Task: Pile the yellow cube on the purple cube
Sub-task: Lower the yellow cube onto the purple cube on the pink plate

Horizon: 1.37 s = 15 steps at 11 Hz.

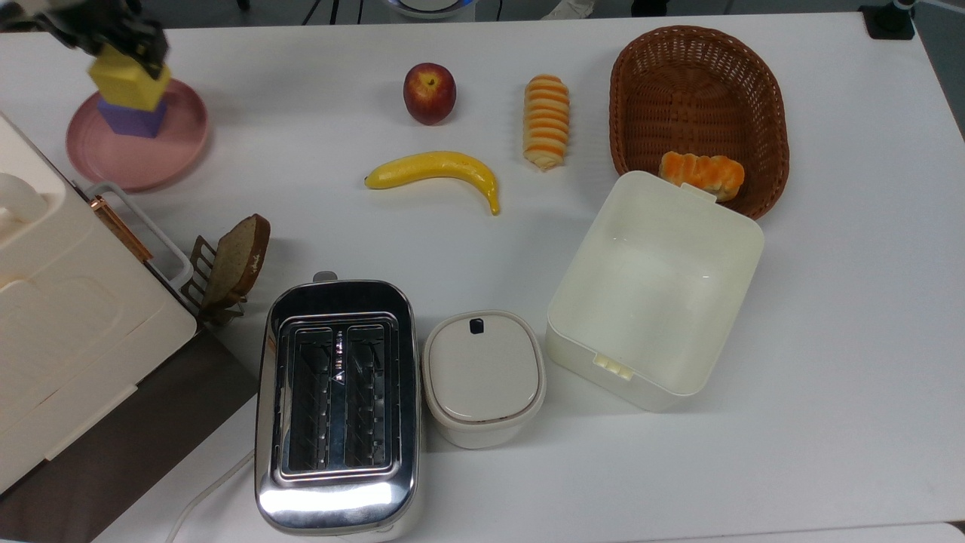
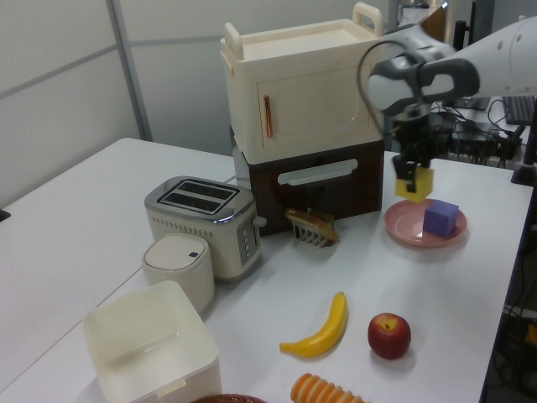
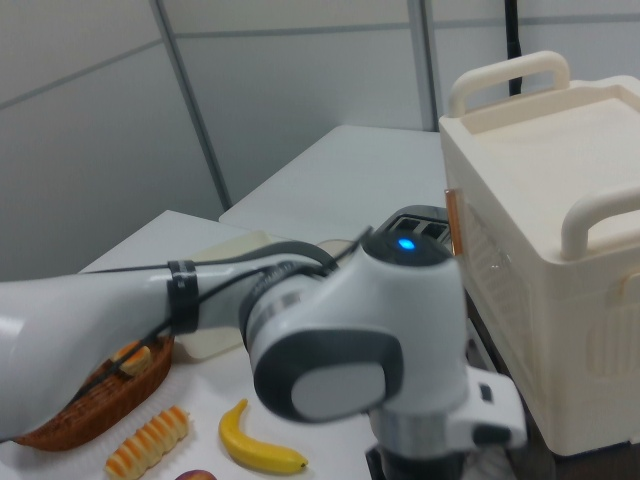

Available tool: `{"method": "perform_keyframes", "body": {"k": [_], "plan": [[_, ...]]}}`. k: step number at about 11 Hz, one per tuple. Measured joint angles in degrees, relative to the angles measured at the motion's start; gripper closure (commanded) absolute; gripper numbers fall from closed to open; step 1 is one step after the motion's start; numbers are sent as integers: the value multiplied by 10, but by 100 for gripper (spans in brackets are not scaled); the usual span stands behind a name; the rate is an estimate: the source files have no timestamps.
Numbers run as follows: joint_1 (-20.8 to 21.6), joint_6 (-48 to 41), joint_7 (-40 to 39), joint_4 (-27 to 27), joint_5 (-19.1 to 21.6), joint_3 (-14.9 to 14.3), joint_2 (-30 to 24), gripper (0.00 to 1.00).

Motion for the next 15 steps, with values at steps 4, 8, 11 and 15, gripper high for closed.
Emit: {"method": "perform_keyframes", "body": {"k": [4, 8, 11, 15], "plan": [[-18, 33, -69, -9, 24, -44, 14, 99], [-40, 65, -96, -23, 24, -44, 41, 97], [-45, 76, -102, -25, 25, -44, 57, 93], [-42, 76, -102, -30, 25, -39, 60, 67]]}}
